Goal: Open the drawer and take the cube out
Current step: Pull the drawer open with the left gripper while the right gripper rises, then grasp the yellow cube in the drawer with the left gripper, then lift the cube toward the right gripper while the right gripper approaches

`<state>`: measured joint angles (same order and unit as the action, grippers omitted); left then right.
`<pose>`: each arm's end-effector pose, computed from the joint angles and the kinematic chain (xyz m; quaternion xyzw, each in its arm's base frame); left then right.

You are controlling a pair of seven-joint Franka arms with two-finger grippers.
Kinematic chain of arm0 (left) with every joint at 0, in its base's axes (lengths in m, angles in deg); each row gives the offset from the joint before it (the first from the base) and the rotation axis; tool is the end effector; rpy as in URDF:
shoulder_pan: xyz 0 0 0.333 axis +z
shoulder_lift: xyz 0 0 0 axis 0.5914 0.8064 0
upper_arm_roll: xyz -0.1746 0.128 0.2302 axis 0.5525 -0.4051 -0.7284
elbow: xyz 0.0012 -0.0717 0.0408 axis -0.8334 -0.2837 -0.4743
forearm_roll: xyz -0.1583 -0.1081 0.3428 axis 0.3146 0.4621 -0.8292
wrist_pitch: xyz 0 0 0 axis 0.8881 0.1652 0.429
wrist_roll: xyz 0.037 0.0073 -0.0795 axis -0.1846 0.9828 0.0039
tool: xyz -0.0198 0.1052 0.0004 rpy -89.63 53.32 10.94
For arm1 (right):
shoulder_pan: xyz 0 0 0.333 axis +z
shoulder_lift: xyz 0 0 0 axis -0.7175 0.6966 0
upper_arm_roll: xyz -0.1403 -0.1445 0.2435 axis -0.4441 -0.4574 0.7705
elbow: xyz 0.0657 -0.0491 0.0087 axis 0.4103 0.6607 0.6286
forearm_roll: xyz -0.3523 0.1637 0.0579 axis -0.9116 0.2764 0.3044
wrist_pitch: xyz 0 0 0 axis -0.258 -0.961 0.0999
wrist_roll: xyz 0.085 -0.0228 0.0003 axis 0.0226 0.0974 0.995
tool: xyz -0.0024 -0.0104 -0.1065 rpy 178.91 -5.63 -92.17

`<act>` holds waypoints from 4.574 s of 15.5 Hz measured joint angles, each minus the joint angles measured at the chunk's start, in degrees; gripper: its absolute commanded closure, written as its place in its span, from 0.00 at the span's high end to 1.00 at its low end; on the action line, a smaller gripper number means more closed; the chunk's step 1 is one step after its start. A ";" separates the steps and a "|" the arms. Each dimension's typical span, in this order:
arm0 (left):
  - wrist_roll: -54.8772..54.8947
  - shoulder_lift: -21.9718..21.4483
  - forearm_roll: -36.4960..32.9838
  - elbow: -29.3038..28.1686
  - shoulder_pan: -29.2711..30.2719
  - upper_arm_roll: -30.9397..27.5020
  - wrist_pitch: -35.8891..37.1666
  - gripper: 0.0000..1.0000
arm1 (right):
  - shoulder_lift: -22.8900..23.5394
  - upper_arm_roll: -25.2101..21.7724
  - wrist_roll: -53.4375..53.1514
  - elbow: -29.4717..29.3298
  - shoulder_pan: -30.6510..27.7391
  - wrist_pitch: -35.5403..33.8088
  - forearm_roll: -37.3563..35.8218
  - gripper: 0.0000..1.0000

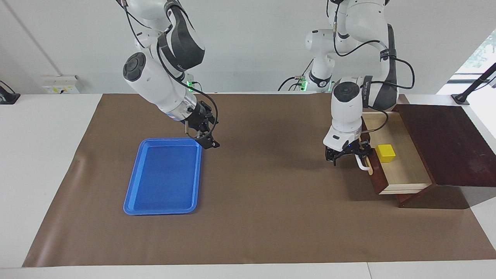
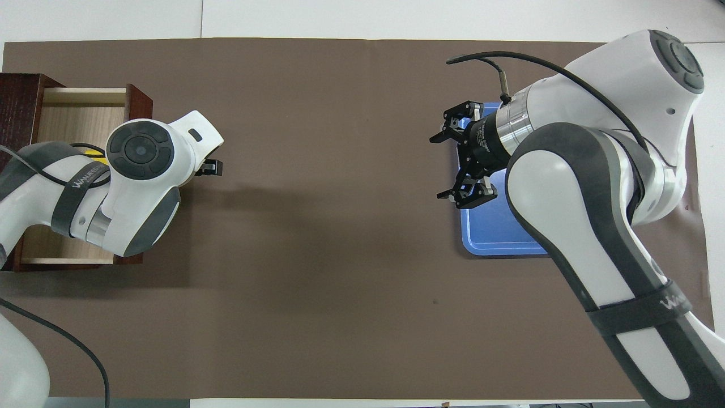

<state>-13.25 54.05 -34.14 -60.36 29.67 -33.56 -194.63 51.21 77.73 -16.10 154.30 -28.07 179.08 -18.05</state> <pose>0.5763 -0.1568 0.3767 -0.9834 0.0665 -0.0843 0.1463 0.5955 0.2011 0.4967 -0.7054 0.6680 0.1904 0.1412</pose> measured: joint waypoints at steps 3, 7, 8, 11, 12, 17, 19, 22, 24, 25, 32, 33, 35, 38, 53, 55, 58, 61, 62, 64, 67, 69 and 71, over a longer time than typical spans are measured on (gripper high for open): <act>-0.12 0.00 0.29 0.18 0.00 0.18 0.57 1.00 | 0.00 -0.05 0.00 0.19 -0.03 0.01 0.00 1.00; -0.22 0.02 0.84 1.33 -0.03 0.45 2.86 1.00 | 0.00 -0.06 0.00 0.20 -0.03 0.13 0.00 1.00; -0.27 0.03 1.00 2.45 -0.06 0.62 4.64 1.00 | 0.00 -0.06 0.00 0.20 -0.03 0.14 0.00 1.00; -0.27 0.03 1.08 7.33 -0.12 0.86 10.63 1.00 | 0.00 -0.06 0.00 0.21 -0.08 0.14 0.00 1.00; -0.27 0.03 1.11 8.78 -0.12 0.90 12.21 1.00 | 0.00 -0.08 0.00 0.21 -0.16 0.14 0.00 1.00; -0.60 1.01 8.34 19.10 -0.06 0.70 24.83 1.00 | 0.00 -0.27 0.00 0.21 -0.26 0.13 0.00 1.00; -2.70 1.79 9.93 25.07 0.12 -0.38 30.23 1.00 | 0.00 -0.28 0.00 0.21 -0.26 0.13 0.00 1.00; -9.55 3.00 11.83 29.91 0.30 -4.59 33.25 1.00 | 0.00 -0.24 0.00 0.21 -0.18 0.13 0.00 1.00; -19.41 3.71 16.18 30.41 0.49 -8.95 32.56 1.00 | 0.00 -0.22 0.00 0.21 -0.17 0.13 0.00 1.00; -24.09 4.03 18.89 30.42 0.65 -11.19 31.33 1.00 | 0.00 -0.22 0.00 0.21 -0.17 0.13 0.00 1.00; -45.32 4.72 23.55 27.16 1.19 -18.52 23.90 1.00 | 0.00 -0.20 0.00 0.21 -0.16 0.14 0.00 1.00; -49.26 4.59 23.56 25.93 1.17 -18.60 22.38 1.00 | 0.00 -0.20 0.00 0.21 -0.16 0.13 0.00 1.00; -55.88 4.35 23.56 23.61 1.02 -18.59 20.47 1.00 | 0.00 -0.20 0.00 0.21 -0.16 0.14 0.00 1.00; -59.24 3.88 23.56 20.81 0.84 -18.52 19.95 1.00 | 0.00 -0.20 0.00 0.21 -0.16 0.14 0.00 1.00; -59.76 -0.23 23.72 9.85 0.75 -18.39 12.58 0.21 | 3.67 0.31 2.80 -8.23 2.50 -1.08 0.00 1.00; -59.86 -0.24 24.05 9.78 0.76 -18.43 12.42 0.00 | 5.14 0.33 2.87 -10.10 3.27 -1.08 0.01 1.00; -59.87 -0.29 24.34 9.84 0.75 -18.43 12.18 0.00 | 7.23 0.34 2.71 -12.37 4.25 -1.08 0.85 1.00; -59.89 -0.38 24.42 12.32 0.73 -18.28 13.32 0.00 | 8.68 0.26 2.64 -13.54 4.26 -0.92 1.95 1.00; -59.89 -0.42 24.44 14.05 0.69 -18.22 15.05 0.00 | 8.93 0.26 2.59 -13.83 4.26 -0.92 1.98 1.00; -59.91 -0.52 24.58 18.42 0.54 -18.03 19.94 0.00 | 9.15 0.26 2.56 -14.17 4.26 -0.92 2.01 1.00; -61.50 -0.52 27.14 22.77 -0.11 -17.72 24.88 0.00 | 9.20 0.22 2.51 -14.27 4.26 -0.92 2.01 1.00; -65.28 -0.42 27.93 24.04 -1.08 -17.14 26.82 0.00 | 9.32 0.21 2.51 -14.33 4.27 -0.92 2.02 1.00; -71.67 -0.34 28.00 24.33 -1.92 -14.48 27.59 0.00 | 9.34 0.21 2.51 -14.42 4.27 -0.92 2.15 1.00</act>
<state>-84.92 53.71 -6.13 -36.03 27.75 -48.04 -167.04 60.54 77.94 -13.59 139.88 -23.80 178.16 -15.90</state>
